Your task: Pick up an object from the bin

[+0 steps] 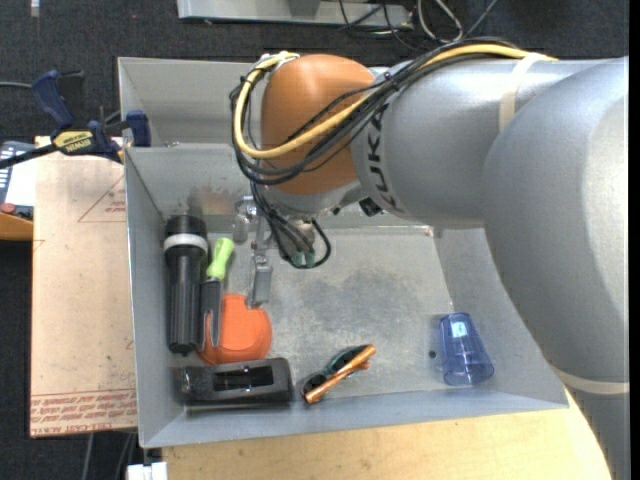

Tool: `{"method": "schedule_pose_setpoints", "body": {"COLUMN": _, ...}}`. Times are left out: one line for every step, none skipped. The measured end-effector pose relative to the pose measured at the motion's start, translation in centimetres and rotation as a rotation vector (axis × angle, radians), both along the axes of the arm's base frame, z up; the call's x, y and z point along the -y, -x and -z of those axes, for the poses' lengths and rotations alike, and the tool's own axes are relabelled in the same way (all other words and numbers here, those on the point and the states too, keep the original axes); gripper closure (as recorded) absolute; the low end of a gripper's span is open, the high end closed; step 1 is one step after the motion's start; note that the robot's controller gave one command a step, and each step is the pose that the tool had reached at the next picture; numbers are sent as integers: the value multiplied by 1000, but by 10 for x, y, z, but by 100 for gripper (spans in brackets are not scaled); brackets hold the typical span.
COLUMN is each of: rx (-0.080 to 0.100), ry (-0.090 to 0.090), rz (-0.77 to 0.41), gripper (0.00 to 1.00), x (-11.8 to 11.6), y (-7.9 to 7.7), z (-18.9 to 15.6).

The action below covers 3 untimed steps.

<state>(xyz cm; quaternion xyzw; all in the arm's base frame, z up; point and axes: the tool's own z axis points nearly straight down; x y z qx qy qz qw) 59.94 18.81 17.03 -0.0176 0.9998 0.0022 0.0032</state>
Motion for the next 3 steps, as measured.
{"method": "schedule_pose_setpoints", "body": {"rx": 3, "ry": 3, "rz": -68, "gripper": 0, "x": 15, "y": 6, "z": -69}}
{"method": "schedule_pose_setpoints", "body": {"rx": 2, "ry": -1, "rz": -148, "gripper": 0, "x": -8, "y": -2, "z": -10}}
{"method": "schedule_pose_setpoints", "body": {"rx": 7, "ry": 1, "rz": -187, "gripper": 0, "x": -21, "y": 6, "z": 3}}
